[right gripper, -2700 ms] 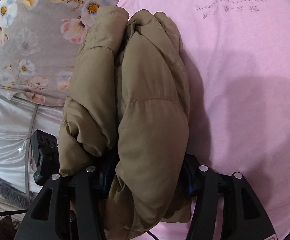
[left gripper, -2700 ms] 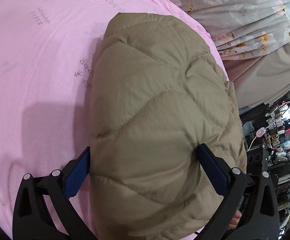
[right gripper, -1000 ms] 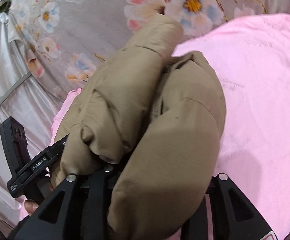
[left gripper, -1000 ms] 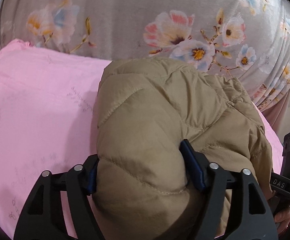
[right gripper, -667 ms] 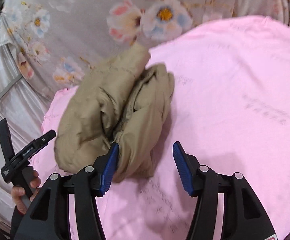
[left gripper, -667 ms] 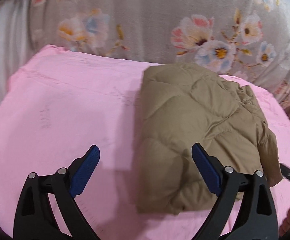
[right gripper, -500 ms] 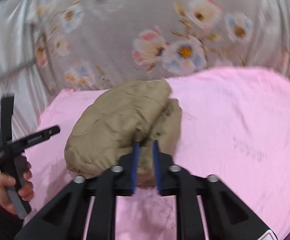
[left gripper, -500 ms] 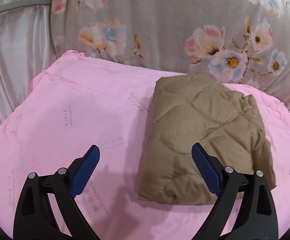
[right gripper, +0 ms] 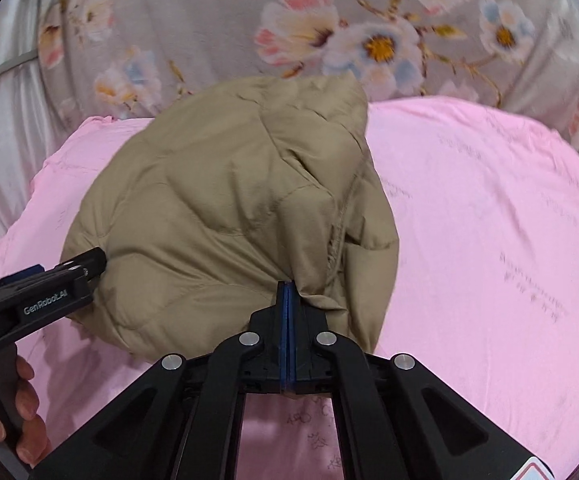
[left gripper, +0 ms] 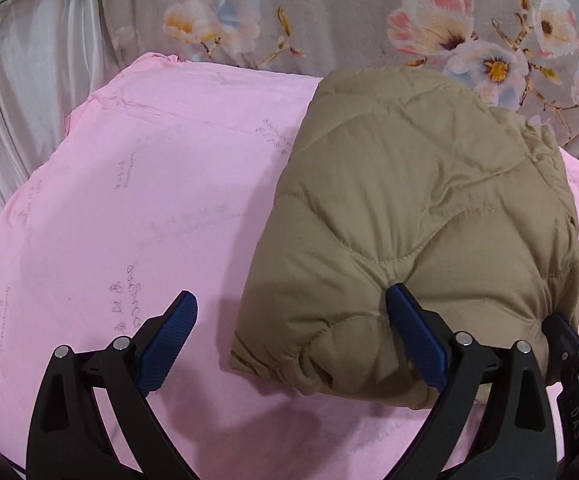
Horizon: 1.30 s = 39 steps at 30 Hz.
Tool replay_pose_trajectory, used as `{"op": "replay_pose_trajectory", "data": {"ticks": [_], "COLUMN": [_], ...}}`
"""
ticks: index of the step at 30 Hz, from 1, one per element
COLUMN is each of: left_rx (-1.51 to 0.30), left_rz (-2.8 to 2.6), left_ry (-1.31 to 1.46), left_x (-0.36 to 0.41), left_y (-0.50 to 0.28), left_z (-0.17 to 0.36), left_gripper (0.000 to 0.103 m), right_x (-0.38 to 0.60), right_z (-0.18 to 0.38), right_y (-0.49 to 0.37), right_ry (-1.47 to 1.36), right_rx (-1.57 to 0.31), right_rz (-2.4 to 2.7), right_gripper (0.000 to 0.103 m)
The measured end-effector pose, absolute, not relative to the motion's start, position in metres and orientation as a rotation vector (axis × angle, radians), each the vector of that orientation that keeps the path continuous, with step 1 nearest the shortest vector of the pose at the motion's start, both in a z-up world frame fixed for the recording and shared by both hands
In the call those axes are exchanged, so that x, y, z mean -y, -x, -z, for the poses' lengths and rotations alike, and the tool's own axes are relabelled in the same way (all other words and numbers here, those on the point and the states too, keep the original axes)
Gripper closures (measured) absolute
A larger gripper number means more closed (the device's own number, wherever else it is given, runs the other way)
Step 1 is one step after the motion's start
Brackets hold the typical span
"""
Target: Fold large clothes
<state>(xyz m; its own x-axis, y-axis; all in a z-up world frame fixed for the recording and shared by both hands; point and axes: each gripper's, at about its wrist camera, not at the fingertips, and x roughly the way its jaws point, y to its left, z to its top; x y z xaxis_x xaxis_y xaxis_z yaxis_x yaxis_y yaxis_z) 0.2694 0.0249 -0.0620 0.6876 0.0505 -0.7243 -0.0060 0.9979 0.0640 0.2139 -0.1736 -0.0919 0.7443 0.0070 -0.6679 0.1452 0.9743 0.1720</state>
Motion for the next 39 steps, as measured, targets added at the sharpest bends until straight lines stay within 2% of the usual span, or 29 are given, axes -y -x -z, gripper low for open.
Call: {"op": "replay_pose_trajectory", "data": {"ticks": [4, 6, 15, 18, 21, 23, 26, 29, 39], "left_rx": [-0.793, -0.788, -0.786, -0.789, -0.780, -0.785, -0.802, -0.837, -0.780], "left_rz": [-0.030, -0.032, -0.052, -0.049, -0.051, -0.044, -0.036, -0.045, -0.046], "left_ry": [-0.091, -0.085, -0.059, -0.034, -0.031, -0.035, -0.058, -0.118, -0.139], "left_x": [-0.017, -0.018, -0.019, -0.024, -0.027, -0.027, -0.022, -0.008, -0.003], "left_y": [-0.268, -0.269, -0.261, -0.248, -0.231, -0.223, -0.211, -0.205, -0.192], "left_z": [0.073, 0.077, 0.075, 0.071, 0.069, 0.072, 0.082, 0.095, 0.090], "left_gripper": [0.007, 0.005, 0.005, 0.005, 0.005, 0.005, 0.005, 0.006, 0.006], "right_x": [0.174, 0.176, 0.178, 0.175, 0.170, 0.167, 0.163, 0.163, 0.165], "right_z": [0.108, 0.108, 0.103, 0.100, 0.098, 0.098, 0.098, 0.100, 0.103], "right_y": [-0.216, -0.217, -0.201, -0.188, -0.173, -0.165, -0.156, -0.152, -0.144], "right_ry": [-0.207, -0.216, -0.248, -0.244, -0.224, -0.220, -0.217, -0.228, -0.249], "right_rx": [-0.748, -0.752, -0.708, -0.692, -0.680, -0.680, -0.677, -0.689, -0.727], "right_rz": [0.093, 0.089, 0.098, 0.106, 0.118, 0.121, 0.141, 0.151, 0.170], "right_gripper": [0.103, 0.103, 0.103, 0.098, 0.087, 0.070, 0.056, 0.054, 0.051]}}
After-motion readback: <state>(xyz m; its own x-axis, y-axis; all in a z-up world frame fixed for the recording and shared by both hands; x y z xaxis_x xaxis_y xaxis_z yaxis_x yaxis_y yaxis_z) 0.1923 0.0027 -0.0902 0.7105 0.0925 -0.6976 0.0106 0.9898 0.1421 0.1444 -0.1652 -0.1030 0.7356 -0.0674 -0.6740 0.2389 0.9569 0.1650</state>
